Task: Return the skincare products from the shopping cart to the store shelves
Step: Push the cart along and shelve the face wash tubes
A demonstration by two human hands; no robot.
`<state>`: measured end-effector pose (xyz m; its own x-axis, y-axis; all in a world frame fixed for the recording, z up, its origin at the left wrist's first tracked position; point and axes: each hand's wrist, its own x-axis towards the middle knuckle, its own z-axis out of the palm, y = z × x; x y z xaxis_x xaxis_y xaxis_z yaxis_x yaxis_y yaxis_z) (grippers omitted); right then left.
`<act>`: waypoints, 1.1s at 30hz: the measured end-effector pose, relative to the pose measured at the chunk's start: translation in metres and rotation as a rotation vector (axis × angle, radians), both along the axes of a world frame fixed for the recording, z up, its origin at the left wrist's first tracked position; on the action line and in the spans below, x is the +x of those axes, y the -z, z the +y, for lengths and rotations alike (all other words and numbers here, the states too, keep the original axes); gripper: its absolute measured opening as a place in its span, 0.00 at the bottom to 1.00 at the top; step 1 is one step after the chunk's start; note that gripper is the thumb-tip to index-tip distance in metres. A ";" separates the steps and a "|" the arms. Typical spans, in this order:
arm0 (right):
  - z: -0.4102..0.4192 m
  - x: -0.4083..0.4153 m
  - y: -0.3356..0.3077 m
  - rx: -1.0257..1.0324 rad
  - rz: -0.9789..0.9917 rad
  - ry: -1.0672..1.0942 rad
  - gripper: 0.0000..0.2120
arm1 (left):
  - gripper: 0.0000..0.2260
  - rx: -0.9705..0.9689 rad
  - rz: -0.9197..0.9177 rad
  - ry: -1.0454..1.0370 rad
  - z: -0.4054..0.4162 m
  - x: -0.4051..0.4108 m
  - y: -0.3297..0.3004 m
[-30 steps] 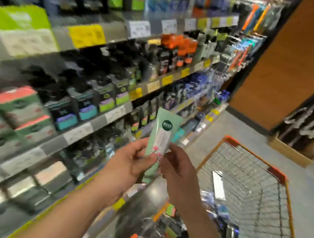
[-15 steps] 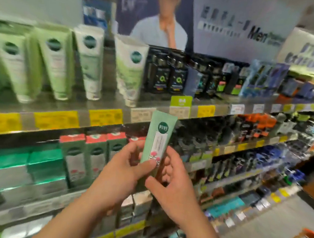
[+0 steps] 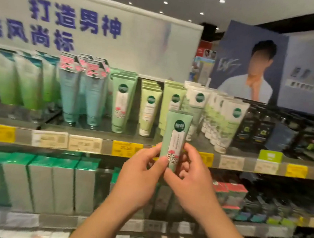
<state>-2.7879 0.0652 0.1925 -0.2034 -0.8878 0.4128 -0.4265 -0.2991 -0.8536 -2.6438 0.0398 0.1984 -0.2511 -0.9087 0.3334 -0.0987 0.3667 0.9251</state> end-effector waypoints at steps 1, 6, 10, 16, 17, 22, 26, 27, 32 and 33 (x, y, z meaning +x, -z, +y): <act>-0.007 0.010 -0.003 -0.004 -0.008 -0.003 0.30 | 0.15 -0.023 -0.019 -0.052 -0.003 0.011 -0.002; -0.042 0.061 -0.015 -0.047 0.003 -0.028 0.23 | 0.16 -0.051 -0.038 -0.249 -0.022 0.062 -0.012; -0.069 0.088 -0.029 -0.045 -0.034 -0.034 0.22 | 0.19 -0.052 -0.002 -0.225 -0.035 0.092 -0.025; -0.092 0.102 -0.062 -0.071 0.117 0.023 0.23 | 0.22 -0.088 -0.104 -0.214 -0.069 0.117 -0.047; -0.095 0.102 -0.066 -0.073 0.143 0.033 0.24 | 0.22 -0.086 -0.119 -0.201 -0.074 0.120 -0.049; -0.104 0.101 -0.067 -0.052 0.207 0.078 0.25 | 0.24 -0.095 -0.256 -0.171 -0.089 0.122 -0.050; -0.108 0.102 -0.059 -0.014 0.245 0.087 0.19 | 0.24 -0.115 -0.348 -0.184 -0.093 0.122 -0.041; -0.109 0.102 -0.056 -0.003 0.256 0.089 0.19 | 0.24 -0.114 -0.370 -0.192 -0.093 0.122 -0.039; -0.111 0.105 -0.051 0.047 0.296 0.083 0.17 | 0.23 -0.140 -0.456 -0.256 -0.089 0.123 -0.036; -0.111 0.106 -0.052 0.056 0.306 0.077 0.17 | 0.23 -0.143 -0.460 -0.259 -0.088 0.123 -0.036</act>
